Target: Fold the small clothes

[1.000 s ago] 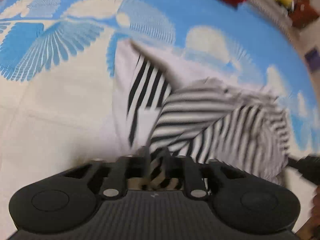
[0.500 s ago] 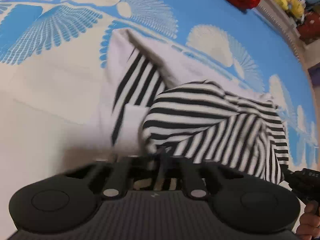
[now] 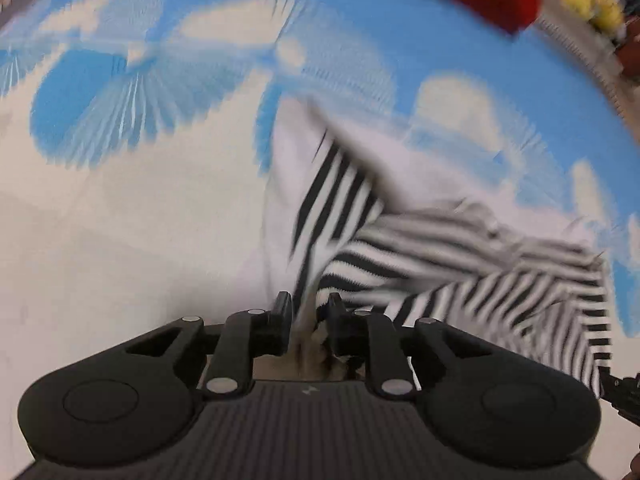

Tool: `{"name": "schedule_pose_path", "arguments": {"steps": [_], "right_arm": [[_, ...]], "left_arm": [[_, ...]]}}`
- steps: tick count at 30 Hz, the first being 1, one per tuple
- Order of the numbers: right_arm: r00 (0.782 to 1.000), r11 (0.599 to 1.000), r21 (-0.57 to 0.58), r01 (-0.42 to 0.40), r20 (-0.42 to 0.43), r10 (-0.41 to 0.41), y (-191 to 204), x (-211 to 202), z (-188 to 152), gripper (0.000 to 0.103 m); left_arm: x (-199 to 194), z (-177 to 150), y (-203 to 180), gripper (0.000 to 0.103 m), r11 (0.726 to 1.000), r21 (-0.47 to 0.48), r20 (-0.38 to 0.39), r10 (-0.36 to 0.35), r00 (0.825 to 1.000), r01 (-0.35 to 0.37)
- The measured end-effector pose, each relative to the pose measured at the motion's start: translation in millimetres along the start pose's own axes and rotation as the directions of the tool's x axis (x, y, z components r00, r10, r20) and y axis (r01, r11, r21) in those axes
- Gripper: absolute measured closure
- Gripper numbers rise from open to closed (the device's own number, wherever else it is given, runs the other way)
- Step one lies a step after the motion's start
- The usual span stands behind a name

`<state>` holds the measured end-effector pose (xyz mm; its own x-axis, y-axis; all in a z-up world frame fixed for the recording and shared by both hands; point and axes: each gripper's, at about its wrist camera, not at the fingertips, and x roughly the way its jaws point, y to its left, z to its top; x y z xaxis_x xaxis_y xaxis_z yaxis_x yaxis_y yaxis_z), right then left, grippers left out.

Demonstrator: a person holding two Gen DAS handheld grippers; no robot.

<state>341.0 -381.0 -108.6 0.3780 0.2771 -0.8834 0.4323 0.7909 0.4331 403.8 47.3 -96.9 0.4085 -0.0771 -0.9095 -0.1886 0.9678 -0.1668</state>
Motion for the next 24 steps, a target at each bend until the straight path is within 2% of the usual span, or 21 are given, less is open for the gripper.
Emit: {"name": "schedule_pose_path", "arguments": {"steps": [1,3,4,6,8,9,10,11,12,13,14,15,17,18,20,21,23,24], "right_arm": [[0.998,1.000,-0.014,0.001,0.060,0.000,2.5,-10.7,3.0,0.082],[0.984,0.998,-0.062,-0.007,0.177,0.018,10.4,-30.5,5.9,0.079],[0.973,0.995,-0.102,-0.008,0.227,0.031,16.1,-38.0,6.2,0.079],[0.960,0.987,-0.160,-0.035,0.269,0.078,23.1,-43.8,3.2,0.079],[0.964,0.978,-0.193,-0.079,0.237,0.124,26.8,-36.7,-0.4,0.079],[0.970,0.976,-0.199,-0.091,0.204,0.132,28.2,-28.6,0.3,0.079],[0.980,0.975,-0.206,-0.083,0.158,0.117,28.8,-18.6,-2.6,0.078],[0.994,0.977,-0.210,-0.030,0.093,0.050,28.6,-2.7,-3.9,0.078],[0.999,0.979,-0.204,0.025,0.044,-0.016,25.1,10.5,-5.4,0.078],[0.998,0.981,-0.186,0.062,0.008,-0.062,19.0,21.6,-7.3,0.078],[0.997,0.985,-0.162,0.068,-0.013,-0.071,13.3,28.0,-8.2,0.079],[0.998,0.986,-0.152,0.067,-0.010,-0.069,13.0,27.6,-7.8,0.079],[0.996,0.983,-0.167,0.075,0.054,-0.067,19.6,12.9,-7.2,0.078],[0.994,0.982,-0.174,0.068,0.098,-0.051,23.9,3.4,-8.7,0.078],[0.986,0.976,-0.214,0.035,0.168,0.002,30.3,-8.2,-11.4,0.077],[0.987,0.971,-0.237,0.039,0.159,-0.001,33.0,-5.5,-12.3,0.077],[0.994,0.964,-0.250,0.090,0.076,-0.073,27.7,13.6,-15.1,0.077],[0.994,0.968,-0.226,0.105,0.041,-0.099,22.2,20.8,-17.7,0.077]], "left_arm": [[-9.6,0.6,-3.6,0.082,1.000,0.015,0.044,-0.019,0.999,0.018],[-20.8,-0.9,-11.0,0.082,0.997,0.048,0.086,-0.067,0.994,0.063],[-21.9,-2.9,-14.0,0.082,0.993,0.063,0.089,-0.103,0.991,0.098],[-19.7,-10.7,-22.2,0.082,0.987,0.096,0.071,-0.137,0.988,0.130],[-11.4,-19.0,-30.6,0.082,0.979,0.153,0.048,-0.147,0.988,0.138],[-3.4,-23.5,-35.1,0.082,0.977,0.177,0.019,-0.128,0.992,0.123],[10.4,-29.4,-36.6,0.082,0.977,0.201,-0.036,-0.069,0.997,0.075],[21.1,-34.9,-35.1,0.082,0.976,0.216,-0.081,-0.018,0.997,0.036],[27.5,-39.3,-32.2,0.082,0.975,0.221,-0.104,0.006,0.995,0.017],[25.7,-41.3,-30.2,0.082,0.976,0.219,-0.098,0.003,0.995,0.019],[19.9,-40.2,-31.3,0.082,0.975,0.220,-0.091,0.005,0.996,0.015],[11.0,-39.1,-33.1,0.081,0.974,0.225,-0.069,0.002,0.998,0.013],[-8.6,-36.5,-37.8,0.071,0.968,0.248,0.001,-0.034,0.999,0.033],[-12.8,-37.8,-38.9,0.062,0.964,0.262,0.026,-0.052,0.998,0.044],[-6.3,-38.5,-40.5,0.061,0.959,0.283,0.025,-0.034,0.999,0.026],[1.4,-41.2,-40.8,0.062,0.956,0.292,0.005,-0.004,1.000,0.003],[18.3,-51.6,-34.8,0.061,0.952,0.302,-0.070,0.064,0.995,-0.040],[16.2,-54.2,-30.2,0.060,0.960,0.277,-0.074,0.059,0.995,-0.037]]}}
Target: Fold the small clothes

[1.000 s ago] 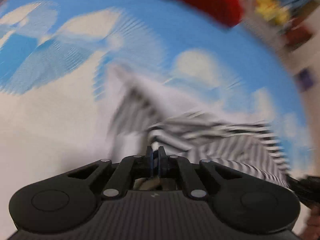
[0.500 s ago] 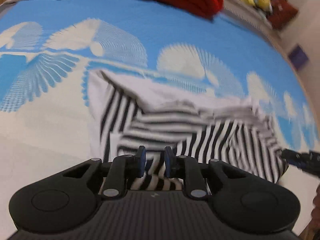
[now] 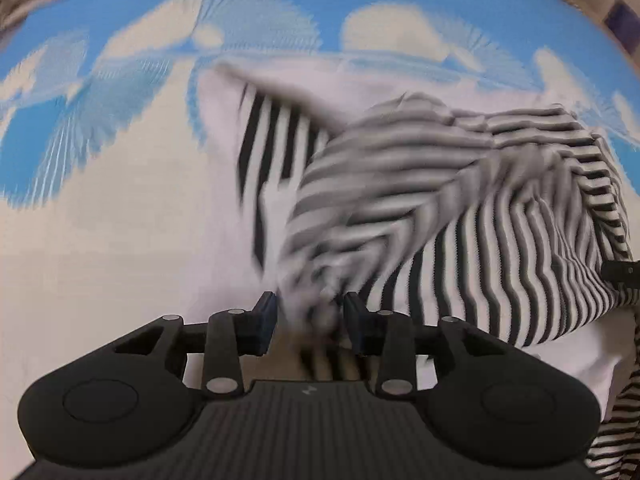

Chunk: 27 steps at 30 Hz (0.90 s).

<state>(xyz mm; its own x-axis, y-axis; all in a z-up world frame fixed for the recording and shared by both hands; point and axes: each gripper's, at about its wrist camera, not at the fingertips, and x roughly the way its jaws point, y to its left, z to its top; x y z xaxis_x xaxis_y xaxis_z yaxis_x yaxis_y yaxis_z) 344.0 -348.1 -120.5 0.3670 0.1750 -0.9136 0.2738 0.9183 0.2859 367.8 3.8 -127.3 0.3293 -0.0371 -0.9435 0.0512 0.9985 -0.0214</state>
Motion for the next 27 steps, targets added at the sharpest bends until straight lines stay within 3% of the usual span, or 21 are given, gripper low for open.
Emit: {"name": "schedule_pose_path", "arguments": {"steps": [3,6,11,14,16,19,21,23,24,26,27], "right_arm": [[0.999,0.995,0.091,-0.032,0.023,0.030,-15.1,-14.5,-5.8,0.077],[0.978,0.994,0.053,-0.092,0.195,0.080,-14.7,-65.5,-10.4,0.077],[0.894,0.986,-0.071,-0.149,0.416,0.165,-28.1,-149.6,-35.5,0.077],[0.849,0.975,-0.109,-0.195,0.478,0.223,-44.2,-190.0,-66.5,0.076],[0.823,0.968,-0.158,-0.195,0.510,0.249,-57.0,-212.4,-89.3,0.076],[0.815,0.963,-0.230,-0.140,0.526,0.244,-68.3,-228.5,-129.9,0.076],[0.818,0.963,-0.244,-0.114,0.527,0.231,-83.5,-231.4,-157.2,0.076],[0.821,0.971,-0.211,-0.112,0.531,0.210,-99.9,-226.5,-182.1,0.076],[0.824,0.974,-0.192,-0.118,0.529,0.204,-108.3,-221.5,-193.2,0.077],[0.837,0.984,-0.140,-0.113,0.521,0.170,-125.0,-204.3,-214.0,0.094],[0.840,0.988,-0.105,-0.110,0.521,0.149,-129.2,-200.4,-223.7,0.094]], "left_arm": [[-42.9,-7.7,5.5,0.062,0.997,-0.054,0.119,-0.048,0.992,0.054],[-98.3,-21.2,2.1,0.062,0.998,-0.026,0.263,-0.056,0.963,0.065],[-179.5,-81.8,4.8,0.061,0.992,0.029,0.418,-0.123,0.900,0.122],[-210.3,-132.6,8.6,0.060,0.991,0.082,0.478,-0.128,0.869,0.101],[-219.6,-164.7,9.8,0.060,0.993,0.103,0.504,-0.109,0.857,0.066],[-220.1,-199.3,13.7,0.060,0.993,0.106,0.499,-0.093,0.862,0.046],[-213.7,-216.0,17.9,0.061,0.995,0.088,0.468,-0.082,0.880,0.047],[-208.3,-225.9,22.1,0.065,0.996,0.071,0.444,-0.080,0.893,0.053],[-205.6,-229.1,27.3,0.074,0.997,0.061,0.433,-0.074,0.898,0.052],[-202.7,-235.3,36.6,0.083,0.998,0.030,0.392,-0.064,0.918,0.057],[-202.8,-238.7,41.8,0.085,0.998,0.008,0.380,-0.065,0.923,0.067]]}}
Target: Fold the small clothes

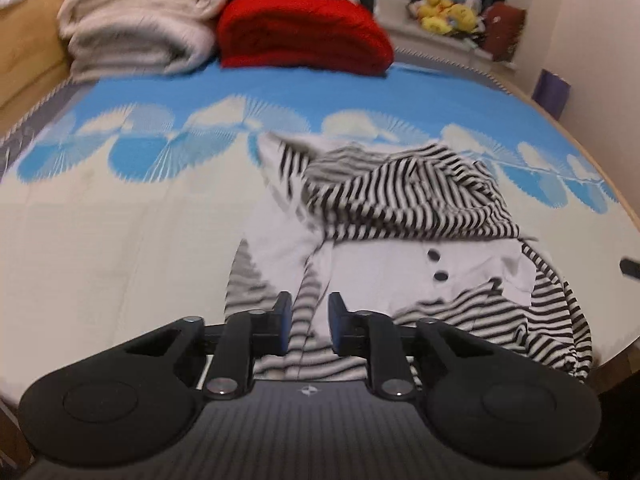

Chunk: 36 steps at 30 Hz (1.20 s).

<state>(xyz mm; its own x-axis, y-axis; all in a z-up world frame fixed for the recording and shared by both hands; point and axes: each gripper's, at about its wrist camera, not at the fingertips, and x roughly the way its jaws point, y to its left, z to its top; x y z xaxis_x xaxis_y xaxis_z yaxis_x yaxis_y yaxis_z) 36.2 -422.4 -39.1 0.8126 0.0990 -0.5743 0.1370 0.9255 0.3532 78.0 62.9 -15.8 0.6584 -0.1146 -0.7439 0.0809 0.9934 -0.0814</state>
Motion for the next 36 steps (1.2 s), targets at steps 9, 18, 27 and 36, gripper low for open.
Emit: {"name": "schedule_pose_path", "arguments": {"steps": [9,18,27,36], "right_arm": [[1.000,1.000,-0.022,-0.003,-0.014,0.003,0.2,2.7,-19.4,0.093],[0.994,0.999,0.016,0.042,-0.104,-0.040,-13.9,31.8,-26.2,0.093],[0.951,0.980,0.160,0.122,-0.301,-0.069,-45.7,62.4,-41.9,0.074],[0.891,0.986,0.060,0.153,-0.440,-0.111,-31.9,85.9,-59.4,0.060]], "left_arm": [[-0.4,-37.7,21.5,0.085,1.000,-0.031,0.021,0.003,1.000,-0.002],[38.7,-41.3,73.9,0.083,0.952,-0.304,-0.095,-0.079,0.992,0.046],[70.2,-53.1,87.3,0.041,0.889,-0.456,-0.246,-0.170,0.954,0.041],[90.6,-61.8,82.3,0.032,0.894,-0.448,-0.317,-0.152,0.936,-0.006]]}}
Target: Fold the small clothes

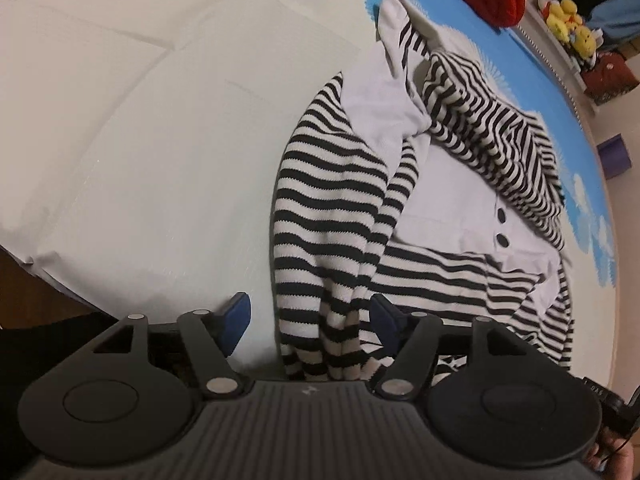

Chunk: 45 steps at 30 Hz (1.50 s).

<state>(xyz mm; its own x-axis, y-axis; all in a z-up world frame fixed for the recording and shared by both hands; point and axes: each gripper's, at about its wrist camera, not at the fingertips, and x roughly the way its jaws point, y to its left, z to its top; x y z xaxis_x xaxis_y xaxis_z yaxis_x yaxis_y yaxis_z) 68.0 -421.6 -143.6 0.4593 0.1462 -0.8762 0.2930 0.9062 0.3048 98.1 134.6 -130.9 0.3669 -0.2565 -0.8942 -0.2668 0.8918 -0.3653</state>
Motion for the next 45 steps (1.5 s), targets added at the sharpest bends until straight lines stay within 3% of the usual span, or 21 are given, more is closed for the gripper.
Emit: {"name": "schedule_pose_path", "arguments": {"steps": [11,12,14,15,17,18,19,25,29,30,33,34,37,45], "right_arm": [[0.998,0.997,-0.048,0.058,-0.028,-0.059,5.0,11.5,-2.5,0.061],[0.998,0.997,-0.052,0.057,-0.027,-0.059,5.5,11.8,-2.7,0.064],[0.999,0.997,-0.060,0.041,-0.027,-0.042,6.4,11.6,-3.2,0.083],[0.999,0.997,-0.064,0.031,-0.025,-0.033,7.2,11.2,-3.6,0.089],[1.000,0.997,-0.073,0.022,-0.014,-0.023,9.3,8.8,-4.5,0.098],[1.000,0.997,-0.073,0.018,-0.003,-0.018,9.8,7.2,-4.3,0.099],[1.000,0.998,-0.070,0.009,0.013,-0.008,9.9,4.2,-4.4,0.099],[0.989,0.998,0.015,-0.067,0.133,0.065,-4.7,-31.1,-6.8,0.100],[0.996,0.998,0.055,-0.041,0.082,0.036,-10.3,-27.1,-11.1,0.099],[0.998,0.999,0.049,-0.019,0.058,0.017,-7.8,-20.9,-10.7,0.099],[1.000,0.999,0.034,0.022,0.004,-0.023,-0.1,-5.1,-7.6,0.096],[1.000,0.999,0.030,0.030,0.002,-0.030,2.2,-3.5,-6.2,0.095],[0.999,0.999,0.021,0.045,-0.006,-0.045,7.1,0.4,-3.6,0.092],[0.998,0.998,-0.015,0.058,-0.024,-0.058,10.2,6.4,-5.0,0.090]], "left_arm": [[16.5,-2.6,-10.0,0.032,0.998,0.050,-0.013,0.042,0.999,-0.041],[18.0,-3.6,-11.6,0.032,0.997,0.061,-0.013,0.046,0.999,-0.045],[20.6,-6.1,-15.3,0.035,0.995,0.085,-0.010,0.057,0.998,-0.056],[21.5,-7.3,-17.0,0.038,0.993,0.097,-0.002,0.065,0.998,-0.065],[22.0,-8.5,-19.7,0.068,0.990,0.122,0.014,0.067,0.998,-0.068],[22.5,-8.5,-20.5,0.092,0.990,0.128,0.012,0.054,0.998,-0.055],[20.8,-8.5,-20.9,0.095,0.991,0.130,0.014,0.032,0.999,-0.034],[-22.1,-9.2,-12.1,0.095,0.987,0.142,0.085,-0.082,0.993,0.069],[-7.2,-11.3,-7.7,0.091,0.987,0.159,0.018,-0.037,0.999,0.034],[-0.2,-10.1,-7.0,0.088,0.988,0.154,-0.006,-0.022,1.000,0.022],[7.7,-1.3,-3.2,0.064,0.993,0.116,-0.018,0.005,1.000,-0.003],[7.0,1.7,-2.0,0.063,0.994,0.105,-0.012,0.005,1.000,-0.003],[7.0,5.8,-0.7,0.063,0.996,0.091,-0.017,-0.016,1.000,0.017],[15.5,-2.4,-8.5,0.063,0.988,0.151,-0.040,0.014,0.999,-0.008]]}}
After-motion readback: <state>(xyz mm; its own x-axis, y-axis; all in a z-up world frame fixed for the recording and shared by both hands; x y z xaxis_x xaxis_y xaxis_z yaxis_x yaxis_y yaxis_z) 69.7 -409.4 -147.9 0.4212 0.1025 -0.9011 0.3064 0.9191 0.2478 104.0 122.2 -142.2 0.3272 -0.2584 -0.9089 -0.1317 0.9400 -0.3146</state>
